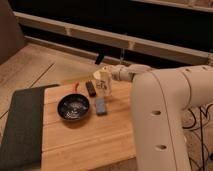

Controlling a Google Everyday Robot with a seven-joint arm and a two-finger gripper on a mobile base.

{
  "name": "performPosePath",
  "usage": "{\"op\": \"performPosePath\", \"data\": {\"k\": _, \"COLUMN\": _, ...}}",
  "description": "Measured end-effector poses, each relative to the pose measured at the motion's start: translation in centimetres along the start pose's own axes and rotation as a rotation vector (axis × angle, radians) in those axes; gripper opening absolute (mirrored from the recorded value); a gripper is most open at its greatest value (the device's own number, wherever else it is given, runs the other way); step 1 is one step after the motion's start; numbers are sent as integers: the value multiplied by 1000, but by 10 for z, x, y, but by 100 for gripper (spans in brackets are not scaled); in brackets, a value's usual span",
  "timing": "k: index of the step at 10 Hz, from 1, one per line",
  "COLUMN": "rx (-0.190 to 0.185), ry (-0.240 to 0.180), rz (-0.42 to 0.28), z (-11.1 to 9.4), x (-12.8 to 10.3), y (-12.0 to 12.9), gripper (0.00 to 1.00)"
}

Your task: Stand the bottle upright

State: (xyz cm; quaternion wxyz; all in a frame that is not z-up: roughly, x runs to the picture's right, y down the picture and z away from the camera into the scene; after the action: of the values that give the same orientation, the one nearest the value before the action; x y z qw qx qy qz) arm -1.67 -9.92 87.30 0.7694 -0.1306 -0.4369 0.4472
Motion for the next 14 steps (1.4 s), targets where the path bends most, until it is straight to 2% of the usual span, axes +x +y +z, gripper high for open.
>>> {"op": "performPosePath", "data": {"k": 3, "rx": -78, "ry": 52, "rz": -19, "z": 4, "x": 15, "y": 13, "gripper": 0}}
{"op": "performPosePath", "data": {"k": 5, "rx": -123, "ry": 80, "rz": -34, "z": 5, "x": 18, "y": 14, "gripper": 0}}
{"op": "performPosePath", "data": {"k": 6, "rx": -135, "ry": 86, "rz": -40, "z": 5, "x": 16, "y": 13, "gripper": 0}}
{"op": "performPosePath", "data": {"k": 10, "rx": -157, "ry": 70, "rz": -51, "z": 4, "x": -2, "y": 1, "gripper": 0}}
{"op": "performPosePath", "data": {"k": 14, "rx": -173, "ry": 25, "rz": -40, "z": 6, "x": -12, "y": -2, "gripper": 0}}
